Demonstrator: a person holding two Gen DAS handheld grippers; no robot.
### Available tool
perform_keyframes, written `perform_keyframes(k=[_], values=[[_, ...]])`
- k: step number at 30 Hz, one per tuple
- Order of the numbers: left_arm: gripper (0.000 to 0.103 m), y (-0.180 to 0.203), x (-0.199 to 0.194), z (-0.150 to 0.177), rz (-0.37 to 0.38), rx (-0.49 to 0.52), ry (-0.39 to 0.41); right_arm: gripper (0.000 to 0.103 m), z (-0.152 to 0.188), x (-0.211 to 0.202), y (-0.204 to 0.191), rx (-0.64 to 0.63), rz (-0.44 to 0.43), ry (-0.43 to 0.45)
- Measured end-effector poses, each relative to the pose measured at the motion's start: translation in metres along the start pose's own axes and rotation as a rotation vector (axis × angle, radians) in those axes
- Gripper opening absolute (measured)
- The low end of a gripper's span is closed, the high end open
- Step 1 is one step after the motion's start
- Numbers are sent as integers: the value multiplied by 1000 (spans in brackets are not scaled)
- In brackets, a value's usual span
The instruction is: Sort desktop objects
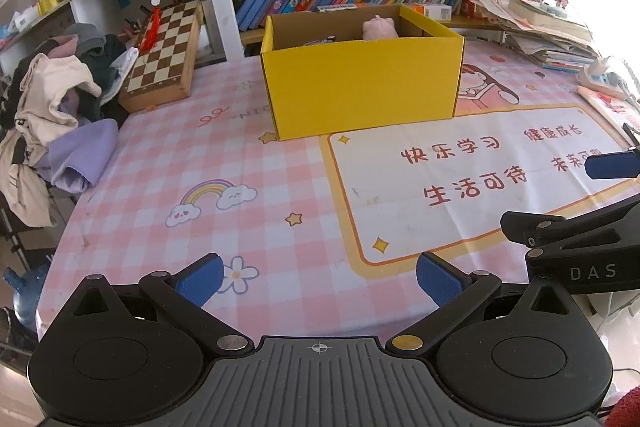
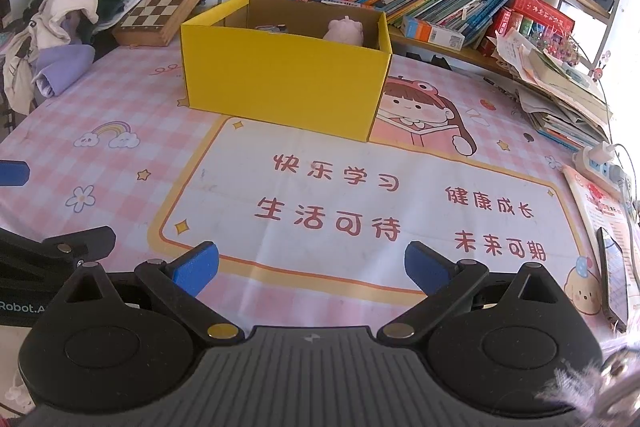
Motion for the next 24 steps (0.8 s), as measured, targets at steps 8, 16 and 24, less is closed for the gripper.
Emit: perform_keyframes(k=[8, 16, 24], values=[[103, 1, 0, 1, -4, 1, -3, 101, 2, 0, -1, 3, 2, 0], [103, 1, -2, 1, -14, 5, -2, 101, 3, 0, -3, 4, 1, 1], [103, 0, -2, 2, -9, -1, -4, 101, 2, -1, -2, 4, 0, -1]])
Point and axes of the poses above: each gripper's, at about its wrist camera, not at the fingertips, and x roughly the way its jaws point, y to its right, z to its underside, the point moved 1 cm from there along x, roughly the way its jaws point, and after that the axes turned 8 degrees about x, right-handed, at the moved point
